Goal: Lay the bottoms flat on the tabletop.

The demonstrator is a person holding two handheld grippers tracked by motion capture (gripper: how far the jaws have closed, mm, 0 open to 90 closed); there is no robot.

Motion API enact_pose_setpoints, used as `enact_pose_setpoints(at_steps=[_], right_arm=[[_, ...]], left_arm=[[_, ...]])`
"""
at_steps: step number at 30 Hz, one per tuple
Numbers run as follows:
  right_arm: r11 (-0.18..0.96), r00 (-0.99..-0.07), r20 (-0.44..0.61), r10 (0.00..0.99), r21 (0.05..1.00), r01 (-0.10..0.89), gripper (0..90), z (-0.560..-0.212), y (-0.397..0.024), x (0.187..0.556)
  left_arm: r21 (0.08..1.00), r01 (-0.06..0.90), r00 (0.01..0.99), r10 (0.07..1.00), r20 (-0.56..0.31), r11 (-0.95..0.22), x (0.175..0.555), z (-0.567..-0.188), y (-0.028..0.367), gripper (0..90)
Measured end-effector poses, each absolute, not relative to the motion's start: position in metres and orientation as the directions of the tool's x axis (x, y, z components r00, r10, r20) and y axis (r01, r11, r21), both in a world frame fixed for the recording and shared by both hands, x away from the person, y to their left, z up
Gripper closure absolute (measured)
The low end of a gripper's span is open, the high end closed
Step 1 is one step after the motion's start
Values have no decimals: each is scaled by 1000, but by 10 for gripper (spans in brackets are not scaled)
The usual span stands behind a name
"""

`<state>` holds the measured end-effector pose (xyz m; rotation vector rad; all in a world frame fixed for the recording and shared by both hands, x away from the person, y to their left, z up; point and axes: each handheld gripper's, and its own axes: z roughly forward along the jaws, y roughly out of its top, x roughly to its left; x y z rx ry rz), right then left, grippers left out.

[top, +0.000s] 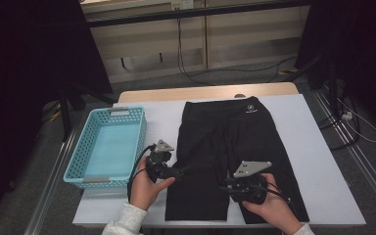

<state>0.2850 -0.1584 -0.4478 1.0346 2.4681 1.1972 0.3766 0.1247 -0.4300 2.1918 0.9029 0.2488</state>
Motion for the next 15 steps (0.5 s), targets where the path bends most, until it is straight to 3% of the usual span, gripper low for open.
enact_pose_setpoints(at_steps=[4,11,15], right_arm=[[401,-719,100,688,773,491,528,-445,-162,290],[387,-709,94,699,784,485,463,-443,-162,294],[382,-705,88,703,789,480,426,-442,-162,297]], left_arm=[[697,566,693,712,-112,-440,378,-434,128,133],[682,598,660,742,-121,-421,376,-439,134,157],[665,612,652,749,-118,-428,374,-441,138,237]])
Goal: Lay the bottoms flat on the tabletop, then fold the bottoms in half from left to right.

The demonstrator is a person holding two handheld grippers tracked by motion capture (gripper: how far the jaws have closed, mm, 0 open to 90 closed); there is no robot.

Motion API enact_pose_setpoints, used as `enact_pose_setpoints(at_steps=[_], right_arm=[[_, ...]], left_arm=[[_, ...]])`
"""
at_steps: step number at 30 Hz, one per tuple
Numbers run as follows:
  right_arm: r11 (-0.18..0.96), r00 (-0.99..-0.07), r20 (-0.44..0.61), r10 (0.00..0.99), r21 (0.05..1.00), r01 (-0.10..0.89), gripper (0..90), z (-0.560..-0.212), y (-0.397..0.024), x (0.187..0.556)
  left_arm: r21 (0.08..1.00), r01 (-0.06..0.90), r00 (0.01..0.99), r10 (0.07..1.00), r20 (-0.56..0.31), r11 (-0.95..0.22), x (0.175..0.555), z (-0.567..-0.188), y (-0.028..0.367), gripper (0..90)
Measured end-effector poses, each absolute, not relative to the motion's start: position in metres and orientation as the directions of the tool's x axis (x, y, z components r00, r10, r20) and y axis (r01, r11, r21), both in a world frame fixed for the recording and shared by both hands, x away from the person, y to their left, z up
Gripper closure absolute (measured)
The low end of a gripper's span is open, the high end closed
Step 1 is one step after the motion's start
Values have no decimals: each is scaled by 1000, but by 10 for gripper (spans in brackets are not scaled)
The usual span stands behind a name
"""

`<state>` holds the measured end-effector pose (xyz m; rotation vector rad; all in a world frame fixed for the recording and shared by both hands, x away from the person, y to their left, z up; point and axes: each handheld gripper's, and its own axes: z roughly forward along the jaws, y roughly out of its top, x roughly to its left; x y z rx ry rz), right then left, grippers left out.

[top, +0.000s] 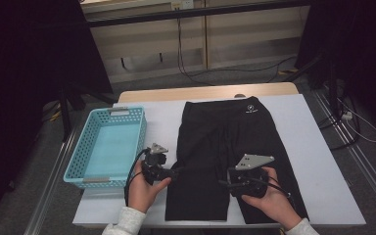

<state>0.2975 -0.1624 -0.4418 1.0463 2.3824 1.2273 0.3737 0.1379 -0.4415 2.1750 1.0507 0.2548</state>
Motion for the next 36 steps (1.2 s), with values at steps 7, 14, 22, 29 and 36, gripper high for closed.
enact_pose_setpoints(at_steps=[7,14,22,29,36], right_arm=[[377,-704,87,705,795,475,417,-441,-162,302],[373,-704,90,705,797,475,412,-441,-163,305],[357,-696,95,712,804,475,382,-438,-165,306],[346,-684,89,724,811,471,330,-437,-166,307],[343,-681,84,727,816,466,301,-438,-164,309]], left_arm=[[643,653,617,773,-144,-401,369,-450,138,502],[598,712,600,761,-246,-368,364,-448,141,848],[631,661,643,740,-196,-407,358,-444,141,634],[653,618,657,744,-122,-438,359,-445,139,347],[646,607,663,743,-92,-462,358,-446,139,229]])
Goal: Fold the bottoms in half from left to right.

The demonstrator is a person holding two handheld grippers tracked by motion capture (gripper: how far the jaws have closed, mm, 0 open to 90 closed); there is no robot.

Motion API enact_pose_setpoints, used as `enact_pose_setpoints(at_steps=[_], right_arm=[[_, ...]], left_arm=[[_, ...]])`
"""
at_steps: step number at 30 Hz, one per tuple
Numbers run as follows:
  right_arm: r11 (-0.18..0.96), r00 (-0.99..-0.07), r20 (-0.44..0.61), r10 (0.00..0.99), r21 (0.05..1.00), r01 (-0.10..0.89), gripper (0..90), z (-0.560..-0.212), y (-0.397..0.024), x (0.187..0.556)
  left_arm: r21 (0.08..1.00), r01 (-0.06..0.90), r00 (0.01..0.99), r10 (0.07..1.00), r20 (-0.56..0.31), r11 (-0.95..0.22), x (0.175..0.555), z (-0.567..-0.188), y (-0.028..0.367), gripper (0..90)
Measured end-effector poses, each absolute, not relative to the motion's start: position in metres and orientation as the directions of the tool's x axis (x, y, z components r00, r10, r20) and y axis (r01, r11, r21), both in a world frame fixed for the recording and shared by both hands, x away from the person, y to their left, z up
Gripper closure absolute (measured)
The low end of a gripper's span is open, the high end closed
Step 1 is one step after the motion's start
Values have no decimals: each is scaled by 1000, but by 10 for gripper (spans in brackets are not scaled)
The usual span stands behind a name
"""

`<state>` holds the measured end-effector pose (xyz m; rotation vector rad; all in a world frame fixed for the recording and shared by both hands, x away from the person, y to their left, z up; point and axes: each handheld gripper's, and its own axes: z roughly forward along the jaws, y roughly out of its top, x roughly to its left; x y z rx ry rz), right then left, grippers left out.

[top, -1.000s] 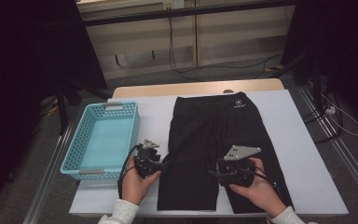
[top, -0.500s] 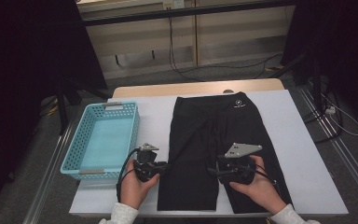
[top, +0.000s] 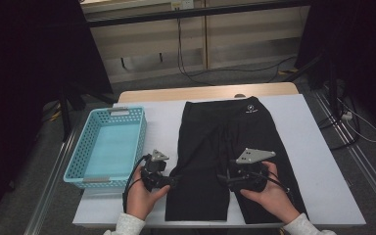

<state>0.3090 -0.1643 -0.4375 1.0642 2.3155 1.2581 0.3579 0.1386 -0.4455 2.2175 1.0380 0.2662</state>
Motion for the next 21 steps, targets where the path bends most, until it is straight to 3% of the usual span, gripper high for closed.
enact_pose_setpoints(at_steps=[7,11,18,21], right_arm=[[332,-666,81,742,819,469,281,-438,-166,312],[333,-662,78,745,817,471,281,-441,-167,313],[333,-656,74,751,816,473,280,-442,-169,315],[335,-654,70,753,815,473,278,-443,-169,315]], left_arm=[[638,599,670,739,-69,-483,356,-446,139,156],[638,597,672,738,-66,-486,354,-448,140,164],[626,603,658,752,-41,-494,352,-452,139,282],[612,628,646,761,-65,-481,349,-449,137,439]])
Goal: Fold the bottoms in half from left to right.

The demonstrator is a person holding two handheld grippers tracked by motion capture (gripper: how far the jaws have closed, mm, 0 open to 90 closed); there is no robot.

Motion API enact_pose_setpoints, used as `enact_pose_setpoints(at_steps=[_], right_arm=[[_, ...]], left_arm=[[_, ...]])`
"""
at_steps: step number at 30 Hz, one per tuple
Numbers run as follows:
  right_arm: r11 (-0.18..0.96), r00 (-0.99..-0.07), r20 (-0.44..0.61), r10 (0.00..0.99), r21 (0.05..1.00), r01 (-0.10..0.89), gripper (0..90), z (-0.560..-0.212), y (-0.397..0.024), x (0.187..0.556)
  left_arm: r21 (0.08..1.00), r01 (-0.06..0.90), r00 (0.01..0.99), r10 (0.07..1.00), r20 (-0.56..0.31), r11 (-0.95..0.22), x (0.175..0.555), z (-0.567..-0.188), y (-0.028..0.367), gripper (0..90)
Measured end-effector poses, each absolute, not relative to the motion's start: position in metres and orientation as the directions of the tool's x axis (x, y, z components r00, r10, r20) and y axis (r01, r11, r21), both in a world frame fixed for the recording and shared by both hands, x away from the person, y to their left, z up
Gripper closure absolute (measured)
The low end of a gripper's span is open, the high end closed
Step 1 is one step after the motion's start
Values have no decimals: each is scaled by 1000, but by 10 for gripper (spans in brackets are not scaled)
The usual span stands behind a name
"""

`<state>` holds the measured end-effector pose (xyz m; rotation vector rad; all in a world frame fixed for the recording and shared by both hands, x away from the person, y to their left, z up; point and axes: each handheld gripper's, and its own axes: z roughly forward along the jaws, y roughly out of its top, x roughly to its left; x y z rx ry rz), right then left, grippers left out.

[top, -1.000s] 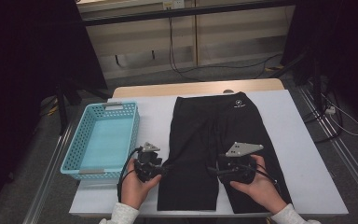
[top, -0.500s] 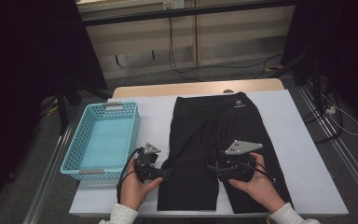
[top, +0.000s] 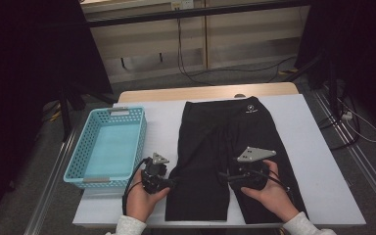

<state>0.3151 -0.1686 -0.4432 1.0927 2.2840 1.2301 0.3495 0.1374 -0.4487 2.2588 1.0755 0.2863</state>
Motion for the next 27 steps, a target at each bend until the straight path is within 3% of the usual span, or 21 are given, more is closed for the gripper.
enact_pose_setpoints(at_steps=[5,14,27], right_arm=[[337,-653,63,755,817,469,276,-444,-168,316],[344,-653,57,755,814,468,271,-445,-166,318],[336,-645,55,762,819,466,254,-443,-167,319]], left_arm=[[601,639,642,764,-72,-480,347,-447,134,593],[565,698,635,745,-205,-439,347,-444,137,877],[575,710,638,718,-278,-408,347,-436,139,887]])
